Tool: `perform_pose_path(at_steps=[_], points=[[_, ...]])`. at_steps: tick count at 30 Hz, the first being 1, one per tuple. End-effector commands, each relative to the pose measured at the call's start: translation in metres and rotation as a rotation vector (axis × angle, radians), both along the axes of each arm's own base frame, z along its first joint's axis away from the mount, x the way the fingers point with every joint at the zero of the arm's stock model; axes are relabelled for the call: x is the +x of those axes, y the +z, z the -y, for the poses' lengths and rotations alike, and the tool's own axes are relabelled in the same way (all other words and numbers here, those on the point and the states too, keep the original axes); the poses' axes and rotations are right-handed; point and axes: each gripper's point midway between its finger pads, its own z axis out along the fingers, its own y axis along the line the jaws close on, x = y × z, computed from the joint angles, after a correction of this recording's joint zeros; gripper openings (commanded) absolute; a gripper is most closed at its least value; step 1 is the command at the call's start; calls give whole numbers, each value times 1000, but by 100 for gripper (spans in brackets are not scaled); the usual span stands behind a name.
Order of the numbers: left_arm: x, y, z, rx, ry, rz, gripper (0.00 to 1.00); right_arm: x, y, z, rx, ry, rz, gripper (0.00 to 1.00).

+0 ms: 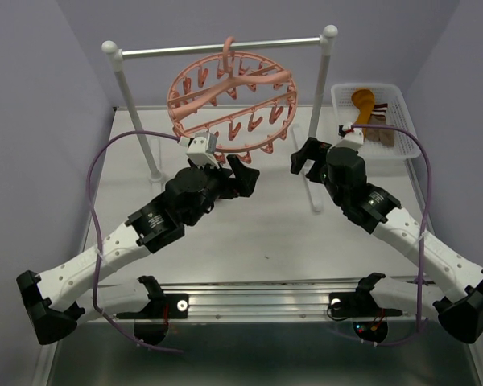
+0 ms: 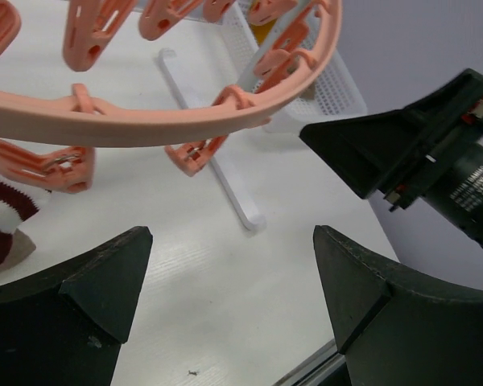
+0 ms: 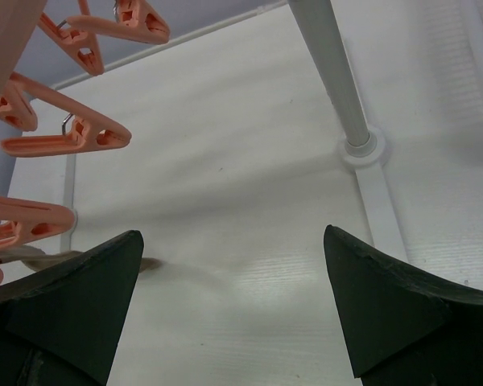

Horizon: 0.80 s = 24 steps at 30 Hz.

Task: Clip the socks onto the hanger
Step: Adjust the hanger on the clothesline.

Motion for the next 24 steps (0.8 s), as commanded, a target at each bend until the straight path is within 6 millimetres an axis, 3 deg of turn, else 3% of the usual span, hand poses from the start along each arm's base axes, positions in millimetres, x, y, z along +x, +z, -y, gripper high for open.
perform_pose_path(at_steps=[1,15,24], points=[[18,11,-7,-31,124,14,90,-2,19,6,39,-21,45,100],[34,17,6,-48,198,30,82,-2,18,18,26,-65,49,100],[47,26,-27,-51,397,50,79,-2,17,17,7,-52,49,100]])
